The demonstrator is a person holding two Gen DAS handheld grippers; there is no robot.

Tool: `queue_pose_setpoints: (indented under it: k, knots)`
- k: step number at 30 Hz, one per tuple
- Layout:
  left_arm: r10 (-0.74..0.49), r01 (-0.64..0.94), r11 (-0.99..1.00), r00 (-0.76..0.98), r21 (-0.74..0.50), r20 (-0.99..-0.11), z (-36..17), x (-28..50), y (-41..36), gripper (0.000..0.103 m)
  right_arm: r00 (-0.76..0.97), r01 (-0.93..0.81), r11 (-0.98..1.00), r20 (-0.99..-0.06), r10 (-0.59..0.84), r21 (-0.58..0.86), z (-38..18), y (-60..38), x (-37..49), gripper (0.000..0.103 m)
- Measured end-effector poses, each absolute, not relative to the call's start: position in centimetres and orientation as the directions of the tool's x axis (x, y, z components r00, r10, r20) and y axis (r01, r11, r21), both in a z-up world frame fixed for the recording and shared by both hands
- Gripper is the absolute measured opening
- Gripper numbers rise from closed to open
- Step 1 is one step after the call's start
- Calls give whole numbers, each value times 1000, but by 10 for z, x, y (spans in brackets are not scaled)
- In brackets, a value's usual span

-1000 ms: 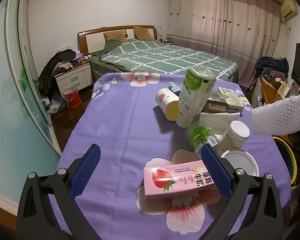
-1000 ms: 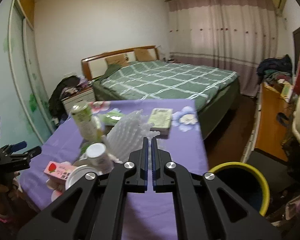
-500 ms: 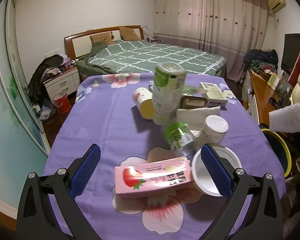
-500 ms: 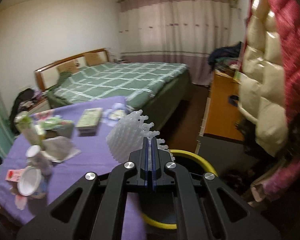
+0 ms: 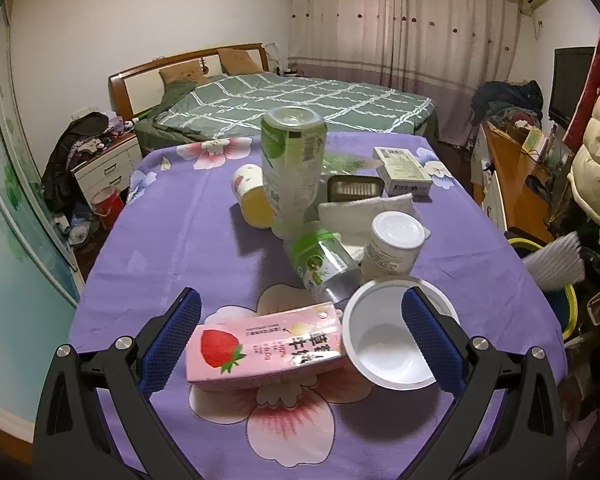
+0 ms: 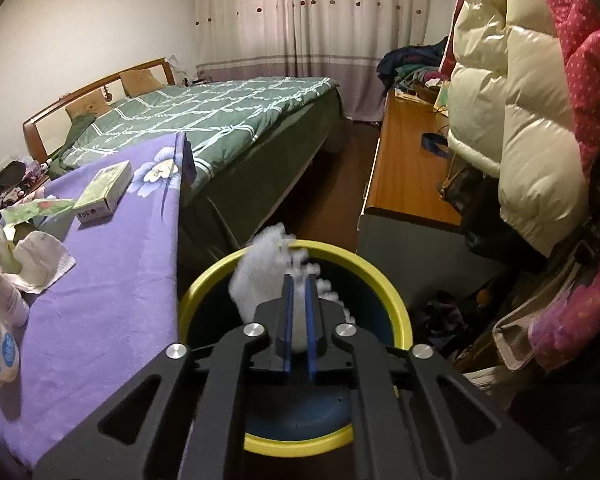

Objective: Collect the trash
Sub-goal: 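Carry the foam sleeve over the yellow bin and open the right gripper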

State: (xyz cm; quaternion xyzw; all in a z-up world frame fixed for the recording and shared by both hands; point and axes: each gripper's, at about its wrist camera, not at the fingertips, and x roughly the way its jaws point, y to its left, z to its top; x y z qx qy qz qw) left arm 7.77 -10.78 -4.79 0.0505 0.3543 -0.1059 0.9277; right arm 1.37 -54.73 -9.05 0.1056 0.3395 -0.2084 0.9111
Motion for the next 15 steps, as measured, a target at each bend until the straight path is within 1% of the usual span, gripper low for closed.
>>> queue_pose_setpoints:
  k: [1,2,3,13,15]
  knots:
    - [-164,237,971,724,17,-670,-49,78,-109,99,683,453,890,-662,-309,52,-91,-547,14,17]
    - [-169,242,970,720,16,-673,-50,79,-111,99,684,454,890,-660,-312,49,-91,-547,13,22]
    - [-179,255,967,712,13,-679,-51,82,-115,99,685,453,890,-657,-315,46,-90,-546,12,23]
    - [-253,363,932,656,2,-711,-62,120,-160,99,691,441,895,-659,-297,58,-89,-543,13,24]
    - [-250,376,927,644,14,-722,-66,129,-170,96,688,440,896,-665,-291,63,-92,-543,14,24]
